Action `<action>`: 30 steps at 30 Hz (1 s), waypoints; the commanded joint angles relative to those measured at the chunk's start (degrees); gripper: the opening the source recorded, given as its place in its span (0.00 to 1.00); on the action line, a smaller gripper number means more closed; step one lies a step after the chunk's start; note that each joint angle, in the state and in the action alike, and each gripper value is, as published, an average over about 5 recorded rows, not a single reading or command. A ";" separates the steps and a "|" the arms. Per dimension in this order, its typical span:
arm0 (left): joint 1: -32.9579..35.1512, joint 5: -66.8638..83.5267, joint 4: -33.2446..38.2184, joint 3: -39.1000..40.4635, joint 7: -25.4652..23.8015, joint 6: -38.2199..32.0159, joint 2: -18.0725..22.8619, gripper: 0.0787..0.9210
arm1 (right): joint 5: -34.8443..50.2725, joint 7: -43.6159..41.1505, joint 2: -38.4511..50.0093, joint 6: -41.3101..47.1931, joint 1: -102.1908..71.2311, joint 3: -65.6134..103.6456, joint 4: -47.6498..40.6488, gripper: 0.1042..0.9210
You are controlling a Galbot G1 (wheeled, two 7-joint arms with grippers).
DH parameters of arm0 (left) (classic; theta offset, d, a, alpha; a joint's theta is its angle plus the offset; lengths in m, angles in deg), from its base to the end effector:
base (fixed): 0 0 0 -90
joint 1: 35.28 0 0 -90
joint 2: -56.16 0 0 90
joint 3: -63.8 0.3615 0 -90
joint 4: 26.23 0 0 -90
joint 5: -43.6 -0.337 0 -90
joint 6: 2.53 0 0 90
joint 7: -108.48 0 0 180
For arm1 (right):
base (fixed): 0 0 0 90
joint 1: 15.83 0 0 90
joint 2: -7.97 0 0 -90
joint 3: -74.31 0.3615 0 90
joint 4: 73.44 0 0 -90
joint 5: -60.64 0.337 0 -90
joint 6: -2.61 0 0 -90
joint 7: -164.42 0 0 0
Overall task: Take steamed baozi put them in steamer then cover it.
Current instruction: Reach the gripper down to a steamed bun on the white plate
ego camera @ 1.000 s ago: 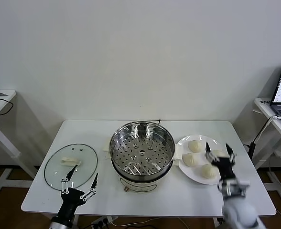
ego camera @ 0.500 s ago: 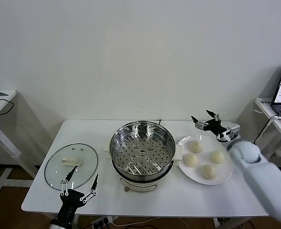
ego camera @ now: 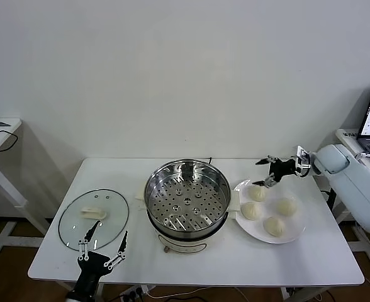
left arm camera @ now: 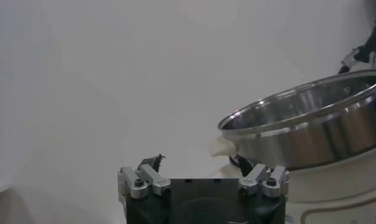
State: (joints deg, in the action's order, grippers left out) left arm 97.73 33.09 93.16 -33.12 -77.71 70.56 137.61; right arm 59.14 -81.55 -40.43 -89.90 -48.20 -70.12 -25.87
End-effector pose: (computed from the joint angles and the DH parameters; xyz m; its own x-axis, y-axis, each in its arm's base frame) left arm 0.0844 0.0641 -0.3368 -0.9843 0.1763 -0.0100 0.1606 0.9173 0.3645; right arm 0.5629 -0.2397 -0.1855 -0.3037 -0.3923 0.8683 -0.9528 0.1301 -0.2745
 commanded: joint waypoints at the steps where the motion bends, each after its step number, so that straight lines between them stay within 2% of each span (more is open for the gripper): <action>1: 0.21 0.01 -0.01 -0.10 0.04 -0.17 0.20 0.88 | -12.12 -6.38 -2.46 -1.15 6.69 -6.26 -5.37 0.88; 12: 0.22 1.11 0.12 -1.73 0.12 -0.28 0.70 0.88 | -16.39 -3.42 -9.36 -3.26 6.08 -6.86 -10.46 0.88; 30: 0.51 1.57 -1.15 -1.99 0.40 -1.18 0.84 0.88 | -20.83 -1.26 -15.18 -5.03 4.65 -6.71 -16.53 0.88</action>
State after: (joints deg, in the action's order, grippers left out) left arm 98.22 34.57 92.11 -35.01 -77.32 69.42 138.46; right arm 39.75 -83.08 -54.23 -94.71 -44.15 -76.34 -40.85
